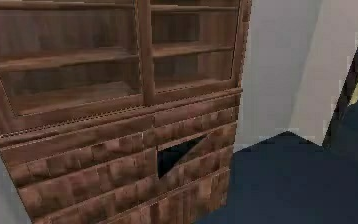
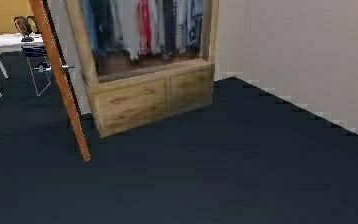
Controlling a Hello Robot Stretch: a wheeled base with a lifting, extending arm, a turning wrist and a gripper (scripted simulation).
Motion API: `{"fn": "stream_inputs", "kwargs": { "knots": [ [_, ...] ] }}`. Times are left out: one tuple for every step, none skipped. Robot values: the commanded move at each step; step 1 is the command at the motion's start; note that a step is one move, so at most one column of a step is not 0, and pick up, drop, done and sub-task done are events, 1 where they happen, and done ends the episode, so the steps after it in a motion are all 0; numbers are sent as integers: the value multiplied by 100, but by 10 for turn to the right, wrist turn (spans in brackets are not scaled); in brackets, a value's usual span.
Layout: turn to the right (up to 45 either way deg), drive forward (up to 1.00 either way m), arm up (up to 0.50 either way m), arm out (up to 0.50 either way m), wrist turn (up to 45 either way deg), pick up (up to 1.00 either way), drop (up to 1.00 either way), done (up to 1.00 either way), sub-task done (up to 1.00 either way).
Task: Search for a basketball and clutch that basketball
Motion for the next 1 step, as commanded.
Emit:
{"fn": "stream_inputs", "kwargs": {
  "knots": [
    [450, 0, 0, 0, 0, 0, 0, 0, 0]
  ]
}}
